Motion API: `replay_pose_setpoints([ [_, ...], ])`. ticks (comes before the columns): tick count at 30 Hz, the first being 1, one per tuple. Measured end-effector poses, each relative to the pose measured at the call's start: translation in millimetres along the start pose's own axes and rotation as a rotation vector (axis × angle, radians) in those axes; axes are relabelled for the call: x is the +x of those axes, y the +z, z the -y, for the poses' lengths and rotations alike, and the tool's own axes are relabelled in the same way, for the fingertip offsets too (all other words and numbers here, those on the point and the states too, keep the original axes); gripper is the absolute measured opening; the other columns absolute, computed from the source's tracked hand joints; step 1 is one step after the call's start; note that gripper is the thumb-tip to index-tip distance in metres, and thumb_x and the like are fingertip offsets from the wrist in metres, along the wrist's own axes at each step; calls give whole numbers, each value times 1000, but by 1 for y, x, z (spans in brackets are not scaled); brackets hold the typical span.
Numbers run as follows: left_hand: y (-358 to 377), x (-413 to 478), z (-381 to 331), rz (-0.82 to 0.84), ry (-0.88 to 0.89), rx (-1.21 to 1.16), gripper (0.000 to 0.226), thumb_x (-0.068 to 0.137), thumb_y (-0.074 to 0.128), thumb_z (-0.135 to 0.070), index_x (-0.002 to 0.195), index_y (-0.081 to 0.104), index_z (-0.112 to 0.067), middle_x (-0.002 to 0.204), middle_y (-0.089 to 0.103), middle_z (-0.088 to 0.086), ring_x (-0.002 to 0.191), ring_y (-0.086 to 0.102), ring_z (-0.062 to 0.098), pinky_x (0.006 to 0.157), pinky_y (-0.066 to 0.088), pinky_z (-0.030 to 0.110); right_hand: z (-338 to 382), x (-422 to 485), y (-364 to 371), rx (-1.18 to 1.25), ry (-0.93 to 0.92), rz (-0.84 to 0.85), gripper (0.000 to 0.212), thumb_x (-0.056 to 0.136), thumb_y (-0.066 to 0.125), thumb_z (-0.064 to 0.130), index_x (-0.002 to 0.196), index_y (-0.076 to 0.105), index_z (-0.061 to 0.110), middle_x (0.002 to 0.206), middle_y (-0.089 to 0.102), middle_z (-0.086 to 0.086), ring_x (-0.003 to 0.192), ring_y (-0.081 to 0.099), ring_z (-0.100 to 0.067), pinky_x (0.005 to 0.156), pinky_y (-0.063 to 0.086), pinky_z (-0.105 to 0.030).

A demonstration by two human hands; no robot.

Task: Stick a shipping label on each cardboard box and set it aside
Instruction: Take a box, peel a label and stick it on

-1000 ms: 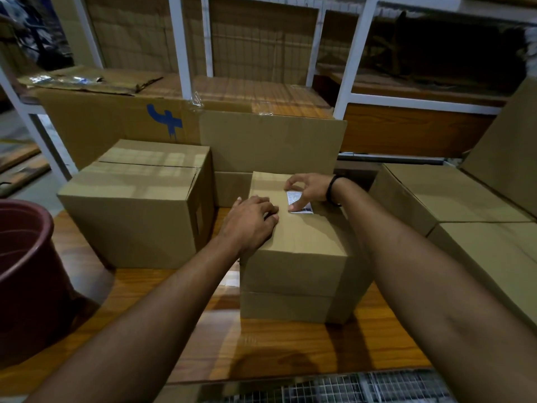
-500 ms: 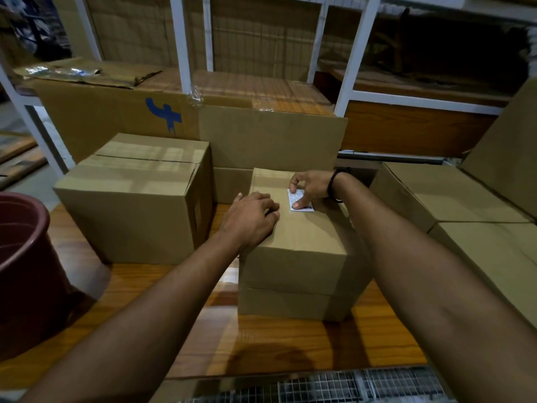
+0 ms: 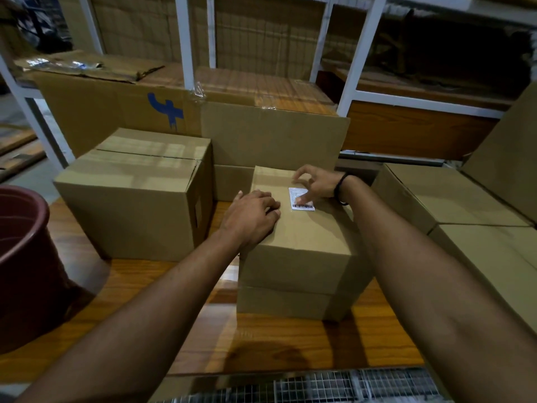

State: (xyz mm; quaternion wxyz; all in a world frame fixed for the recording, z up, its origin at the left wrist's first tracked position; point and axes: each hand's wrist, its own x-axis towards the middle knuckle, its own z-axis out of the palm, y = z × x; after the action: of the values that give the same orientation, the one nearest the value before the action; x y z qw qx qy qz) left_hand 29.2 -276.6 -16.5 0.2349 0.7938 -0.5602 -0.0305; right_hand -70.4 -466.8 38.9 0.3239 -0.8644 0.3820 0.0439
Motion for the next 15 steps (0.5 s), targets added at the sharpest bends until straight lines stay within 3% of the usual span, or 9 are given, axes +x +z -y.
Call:
replay_pose_setpoints([
  [2, 0, -1, 2, 0, -1, -5, 38, 99, 44, -40, 133, 58, -27, 149, 43, -1, 138, 35, 14, 118, 9, 44, -12, -2, 0, 133, 46, -99, 36, 73, 83, 22, 98, 58, 18, 98, 57, -6, 84, 54, -17, 72, 47, -31],
  [4, 2, 1, 2, 2, 2, -8, 38, 99, 44, -40, 132, 58, -28, 149, 44, -1, 138, 35, 14, 118, 9, 44, -19, -8, 2, 176, 81, -151, 29, 73, 84, 22, 79, 56, 17, 75, 54, -6, 63, 46, -15, 58, 39, -29],
  [6, 3, 3, 1, -1, 5, -7, 38, 99, 44, -40, 132, 58, -28, 148, 44, -1, 138, 36, 14, 118, 10, 45, -20, -12, 3, 131, 114, -185, 33, 67, 88, 28, 82, 62, 12, 74, 56, -5, 66, 47, -17, 62, 38, -30],
  [9, 3, 3, 3, -8, 8, -4, 38, 99, 44, -40, 131, 59, -27, 148, 45, -1, 137, 37, 14, 118, 11, 45, -13, -13, 7, 27, 137, -174, 59, 55, 92, 37, 99, 69, 5, 91, 66, -4, 84, 58, -21, 76, 47, -34],
  [15, 5, 3, 5, -7, 7, -4, 39, 99, 43, -41, 132, 58, -28, 148, 44, -1, 137, 37, 15, 118, 11, 45, -1, -17, 7, -43, 181, -165, 61, 64, 89, 31, 114, 64, 4, 113, 66, -11, 105, 60, -28, 93, 51, -40],
])
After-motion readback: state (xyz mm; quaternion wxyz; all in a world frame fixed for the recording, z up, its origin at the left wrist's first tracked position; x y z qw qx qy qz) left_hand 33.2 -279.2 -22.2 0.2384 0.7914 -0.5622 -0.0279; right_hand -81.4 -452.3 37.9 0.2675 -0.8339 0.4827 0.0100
